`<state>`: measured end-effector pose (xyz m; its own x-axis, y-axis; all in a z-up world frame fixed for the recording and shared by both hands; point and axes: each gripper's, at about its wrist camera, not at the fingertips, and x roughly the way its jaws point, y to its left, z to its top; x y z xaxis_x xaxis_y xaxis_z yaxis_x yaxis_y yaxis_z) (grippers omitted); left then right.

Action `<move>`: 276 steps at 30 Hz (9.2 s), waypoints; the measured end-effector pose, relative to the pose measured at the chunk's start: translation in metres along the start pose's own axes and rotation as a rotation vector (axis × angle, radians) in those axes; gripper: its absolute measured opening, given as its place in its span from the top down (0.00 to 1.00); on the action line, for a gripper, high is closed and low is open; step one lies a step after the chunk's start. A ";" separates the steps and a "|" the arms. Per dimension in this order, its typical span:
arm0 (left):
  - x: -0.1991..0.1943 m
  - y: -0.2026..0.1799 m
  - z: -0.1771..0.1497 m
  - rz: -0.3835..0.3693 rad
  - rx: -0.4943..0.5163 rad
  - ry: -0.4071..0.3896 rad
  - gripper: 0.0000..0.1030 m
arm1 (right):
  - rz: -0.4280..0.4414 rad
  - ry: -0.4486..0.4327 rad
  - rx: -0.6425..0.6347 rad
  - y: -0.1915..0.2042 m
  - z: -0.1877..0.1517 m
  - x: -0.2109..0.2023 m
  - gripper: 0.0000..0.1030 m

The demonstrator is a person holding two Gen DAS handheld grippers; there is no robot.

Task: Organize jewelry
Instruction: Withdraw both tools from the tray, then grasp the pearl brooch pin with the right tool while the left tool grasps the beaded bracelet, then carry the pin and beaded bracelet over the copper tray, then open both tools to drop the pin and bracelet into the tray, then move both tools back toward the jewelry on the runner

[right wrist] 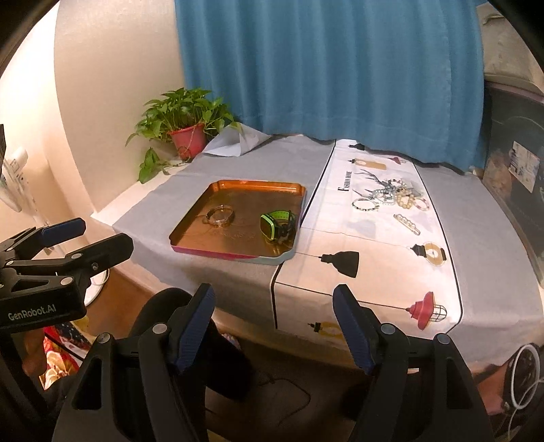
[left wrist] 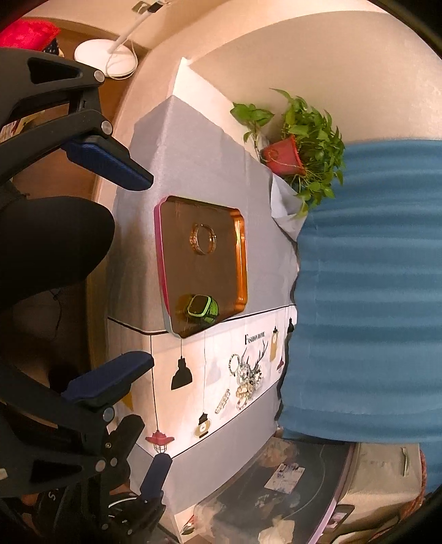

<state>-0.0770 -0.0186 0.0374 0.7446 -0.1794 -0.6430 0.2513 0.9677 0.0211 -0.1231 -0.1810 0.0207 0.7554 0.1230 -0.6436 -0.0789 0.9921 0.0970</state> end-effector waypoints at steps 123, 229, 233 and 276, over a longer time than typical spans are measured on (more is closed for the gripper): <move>0.024 -0.058 0.012 -0.367 0.051 0.127 0.95 | -0.042 0.052 0.046 -0.069 -0.034 -0.006 0.89; 0.025 0.018 0.021 0.041 -0.076 -0.025 0.03 | -0.069 -0.067 -0.072 0.013 0.036 0.020 0.31; 0.006 0.009 0.014 0.031 -0.067 -0.047 0.03 | -0.082 -0.089 -0.070 0.013 0.029 0.000 0.31; 0.065 -0.064 0.054 -0.041 0.067 0.069 0.03 | -0.176 -0.059 0.130 -0.104 0.012 0.016 0.30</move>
<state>-0.0107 -0.1015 0.0356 0.6892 -0.2039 -0.6953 0.3231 0.9454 0.0431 -0.0949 -0.2824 0.0095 0.7870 -0.0573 -0.6142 0.1395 0.9864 0.0866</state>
